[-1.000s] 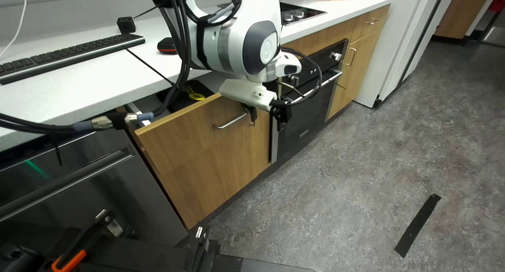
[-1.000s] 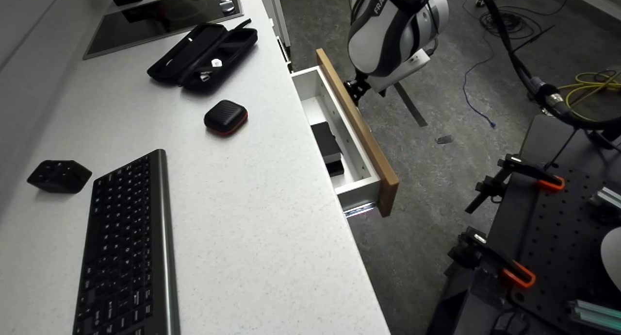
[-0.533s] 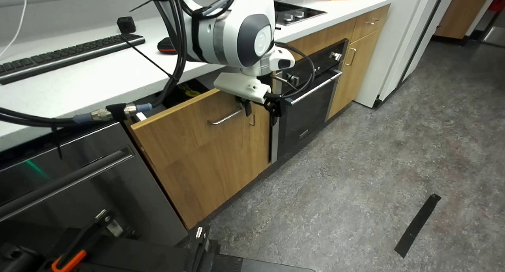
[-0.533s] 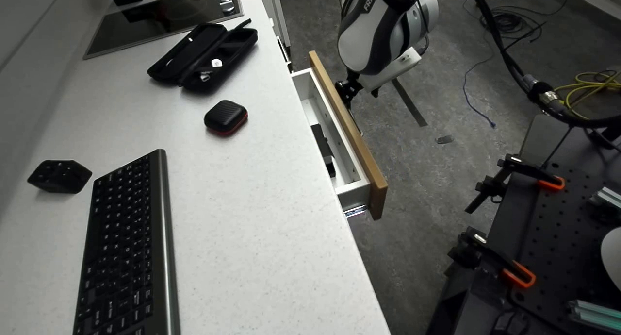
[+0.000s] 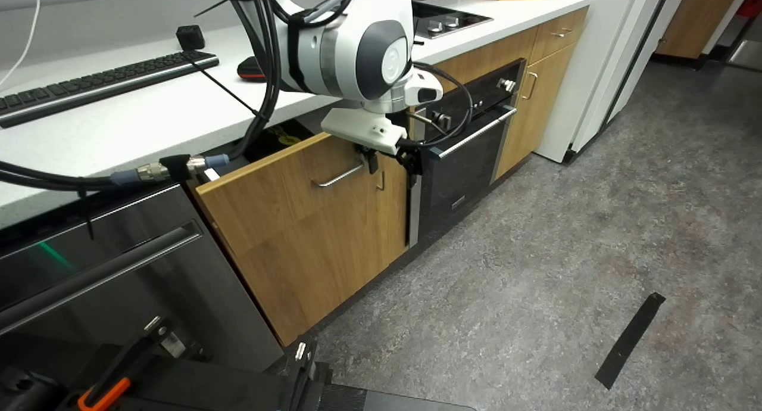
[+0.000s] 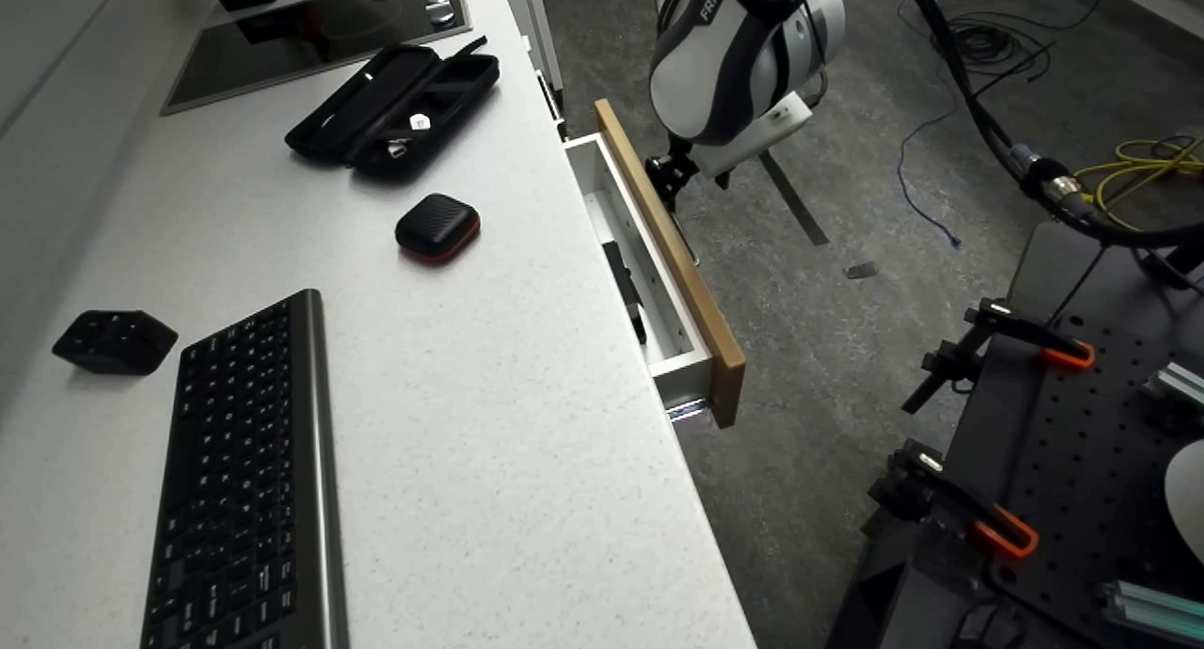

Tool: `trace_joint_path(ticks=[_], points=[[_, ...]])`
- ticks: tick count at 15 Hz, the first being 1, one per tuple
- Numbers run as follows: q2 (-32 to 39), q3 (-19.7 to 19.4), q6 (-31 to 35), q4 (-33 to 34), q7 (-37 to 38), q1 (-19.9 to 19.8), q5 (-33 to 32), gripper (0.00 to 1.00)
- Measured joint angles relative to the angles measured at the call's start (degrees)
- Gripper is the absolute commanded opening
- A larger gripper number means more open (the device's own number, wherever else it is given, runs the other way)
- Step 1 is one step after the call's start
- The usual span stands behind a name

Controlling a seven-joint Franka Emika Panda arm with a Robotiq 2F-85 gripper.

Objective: Close the drawer

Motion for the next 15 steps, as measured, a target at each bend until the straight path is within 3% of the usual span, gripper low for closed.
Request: trace_joint_path(ticks=[3,9,15], points=[[0.83,1.06,0.00,1.73,0.02,0.91,0.04,1.00],[2.96,2.30,-1.18,6.22,0.20,6.31,0.02,1.00],[3.14,1.65,-2.61,6.94,0.10,6.75,0.02,1.00]])
